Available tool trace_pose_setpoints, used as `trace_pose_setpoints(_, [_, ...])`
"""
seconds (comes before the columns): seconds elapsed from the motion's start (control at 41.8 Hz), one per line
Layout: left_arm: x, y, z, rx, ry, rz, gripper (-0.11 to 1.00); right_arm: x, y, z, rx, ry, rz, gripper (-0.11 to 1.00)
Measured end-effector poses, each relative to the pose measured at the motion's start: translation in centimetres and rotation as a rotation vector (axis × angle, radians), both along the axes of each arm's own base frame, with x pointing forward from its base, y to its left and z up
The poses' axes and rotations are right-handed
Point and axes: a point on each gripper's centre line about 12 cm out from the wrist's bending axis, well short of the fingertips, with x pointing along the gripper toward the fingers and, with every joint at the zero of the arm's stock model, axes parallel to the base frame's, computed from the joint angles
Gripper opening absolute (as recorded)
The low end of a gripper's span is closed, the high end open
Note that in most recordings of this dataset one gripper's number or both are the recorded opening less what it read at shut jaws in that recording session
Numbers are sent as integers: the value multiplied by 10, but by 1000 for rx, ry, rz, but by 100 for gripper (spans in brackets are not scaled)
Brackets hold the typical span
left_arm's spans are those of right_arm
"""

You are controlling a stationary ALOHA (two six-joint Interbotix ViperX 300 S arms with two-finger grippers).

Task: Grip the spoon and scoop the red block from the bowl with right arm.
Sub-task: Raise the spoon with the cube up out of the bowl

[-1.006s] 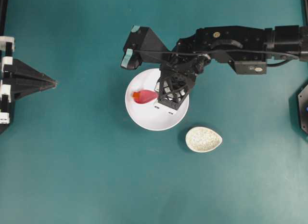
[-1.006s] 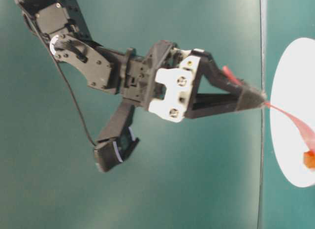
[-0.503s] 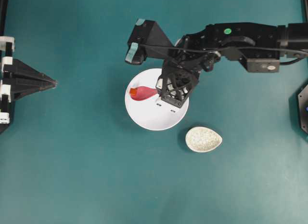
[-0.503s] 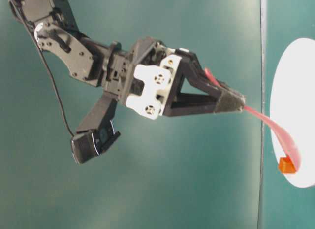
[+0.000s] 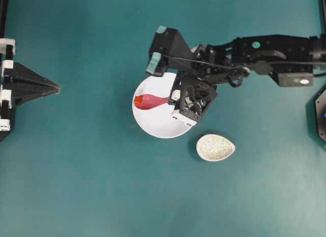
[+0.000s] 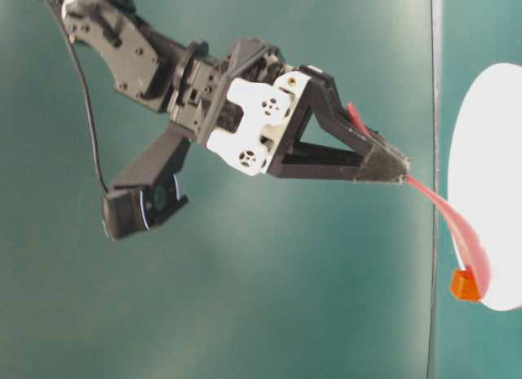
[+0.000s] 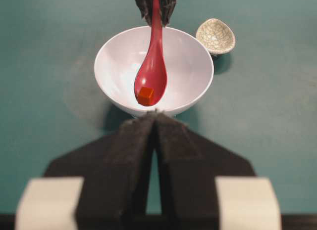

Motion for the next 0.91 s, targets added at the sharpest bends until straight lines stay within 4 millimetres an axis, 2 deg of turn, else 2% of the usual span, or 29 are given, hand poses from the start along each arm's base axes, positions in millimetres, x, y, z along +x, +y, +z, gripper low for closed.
trace_pose_setpoints(0.192, [0, 0, 1, -1, -3, -1, 0, -17, 0, 2, -26, -128, -27, 24])
trace_pose_setpoints(0.479, [0, 0, 0, -3, -3, 1, 0, -58, 5, -12, -57, -259, -51, 24])
trace_pose_setpoints(0.91, [0, 0, 1, -6, -6, 0, 0, -84, 5, -9, -135, -321, 0, 24])
